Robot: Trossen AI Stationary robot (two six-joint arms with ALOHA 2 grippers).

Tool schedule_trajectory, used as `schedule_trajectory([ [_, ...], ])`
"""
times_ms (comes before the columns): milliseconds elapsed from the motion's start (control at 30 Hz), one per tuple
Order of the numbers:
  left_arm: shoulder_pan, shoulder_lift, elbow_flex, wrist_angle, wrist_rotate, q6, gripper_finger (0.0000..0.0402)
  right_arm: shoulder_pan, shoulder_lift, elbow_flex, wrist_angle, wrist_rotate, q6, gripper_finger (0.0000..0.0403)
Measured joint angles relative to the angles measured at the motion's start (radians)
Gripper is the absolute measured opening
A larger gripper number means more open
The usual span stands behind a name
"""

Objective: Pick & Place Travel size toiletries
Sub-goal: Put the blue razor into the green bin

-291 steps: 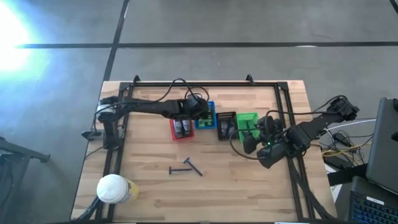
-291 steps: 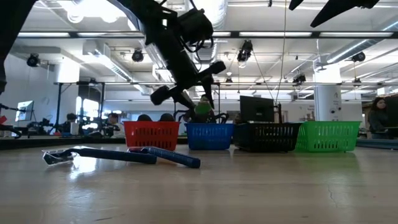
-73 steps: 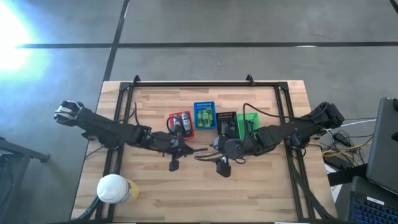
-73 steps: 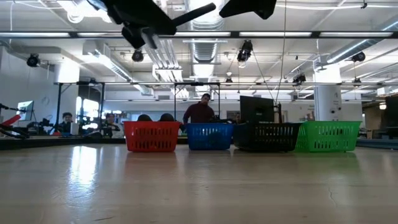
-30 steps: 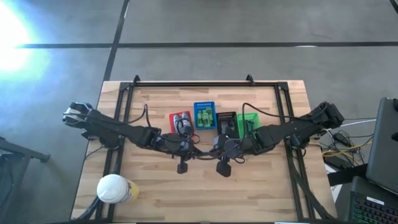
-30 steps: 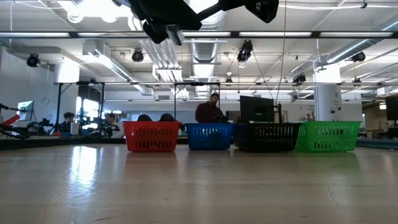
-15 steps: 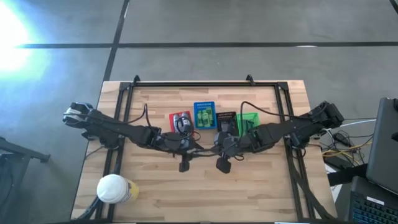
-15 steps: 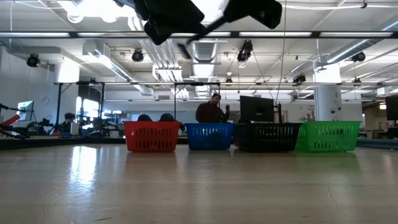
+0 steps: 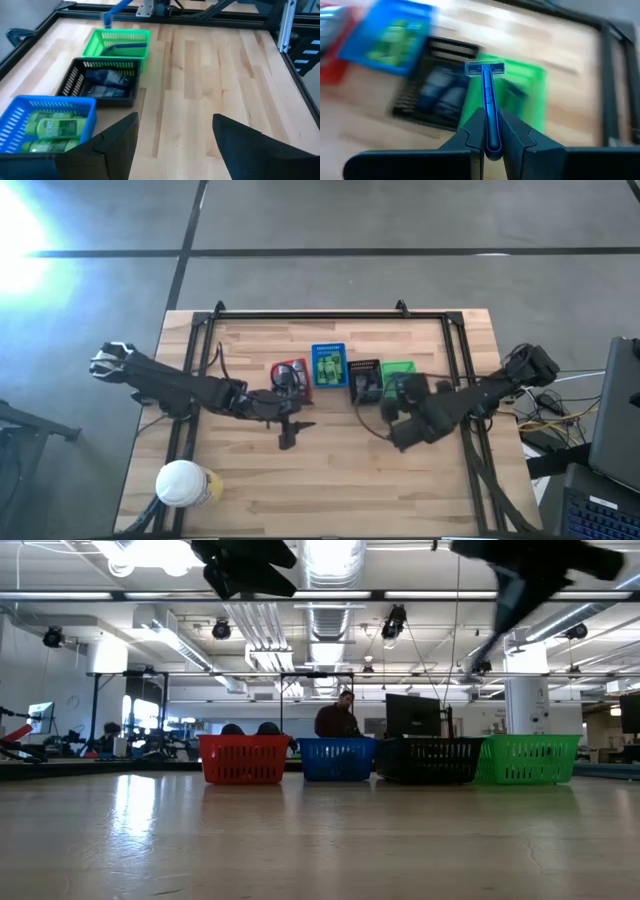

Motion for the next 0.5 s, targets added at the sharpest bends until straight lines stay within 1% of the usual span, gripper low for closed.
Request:
schedule_trajectory([
  [67, 0.0, -0.015, 0.0, -0.015, 0.0, 0.001, 0.0258, 0.011, -0.004, -0.057, -0.017, -0.026, 0.113, 0.0029],
  [133, 0.0, -0.026, 0.0, -0.014, -0.001, 0.008, 0.0257, -0.001, -0.022, -0.13, 0.047, -0.046, 0.148, 0.0029],
  [267, 0.0, -0.036, 0.0, -0.02, -0.008, 0.02, 0.0257, -0.065, -0.079, -0.293, 0.293, -0.051, 0.133, 0.0029],
  [333, 0.001, -0.039, 0.0, -0.029, -0.009, 0.02, 0.0256, -0.098, -0.106, -0.364, 0.379, -0.052, 0.106, 0.0029],
  [400, 0.001, -0.039, 0.0, -0.031, -0.011, 0.02, 0.0256, -0.128, -0.122, -0.413, 0.417, -0.052, 0.089, 0.0029],
  [500, 0.001, -0.039, 0.0, -0.043, -0.011, 0.014, 0.0256, -0.159, -0.136, -0.457, 0.42, -0.052, 0.09, 0.0034],
])
